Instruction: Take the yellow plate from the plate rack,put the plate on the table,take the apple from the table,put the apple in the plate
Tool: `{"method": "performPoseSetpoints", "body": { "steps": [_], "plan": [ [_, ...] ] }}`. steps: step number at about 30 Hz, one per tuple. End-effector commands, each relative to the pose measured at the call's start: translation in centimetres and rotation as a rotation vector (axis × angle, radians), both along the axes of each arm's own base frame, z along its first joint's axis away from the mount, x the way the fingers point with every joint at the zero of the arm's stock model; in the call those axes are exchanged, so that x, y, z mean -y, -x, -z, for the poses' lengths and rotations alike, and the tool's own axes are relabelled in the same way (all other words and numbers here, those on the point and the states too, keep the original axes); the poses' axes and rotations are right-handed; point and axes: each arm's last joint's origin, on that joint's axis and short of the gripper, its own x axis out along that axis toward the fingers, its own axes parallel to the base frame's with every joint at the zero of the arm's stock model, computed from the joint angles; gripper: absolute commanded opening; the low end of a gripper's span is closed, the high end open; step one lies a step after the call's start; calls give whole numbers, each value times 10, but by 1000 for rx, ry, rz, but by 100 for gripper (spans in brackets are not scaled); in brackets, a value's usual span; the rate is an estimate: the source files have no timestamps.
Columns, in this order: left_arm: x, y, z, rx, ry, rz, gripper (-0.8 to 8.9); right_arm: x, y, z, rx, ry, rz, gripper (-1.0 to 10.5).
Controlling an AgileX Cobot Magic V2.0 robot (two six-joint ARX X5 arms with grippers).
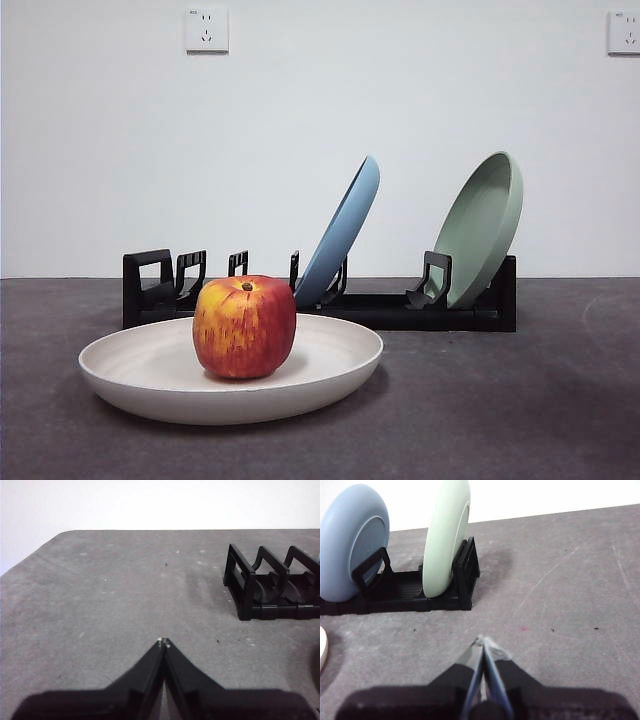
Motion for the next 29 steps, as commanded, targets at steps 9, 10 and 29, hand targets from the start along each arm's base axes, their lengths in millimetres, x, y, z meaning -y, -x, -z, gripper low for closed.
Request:
{"method": "performPoseSetpoints", "body": {
  "steps": [9, 10, 29],
  "plan": [
    [0, -1, 4, -9, 4, 0, -1, 0, 0, 4, -18, -10, 0, 1],
    [0, -1, 4, -9, 4, 0, -1, 0, 0, 4, -18, -10, 0, 1],
    [0, -1, 4, -9, 4, 0, -1, 0, 0, 4, -18, -10, 0, 1]
  ]
}}
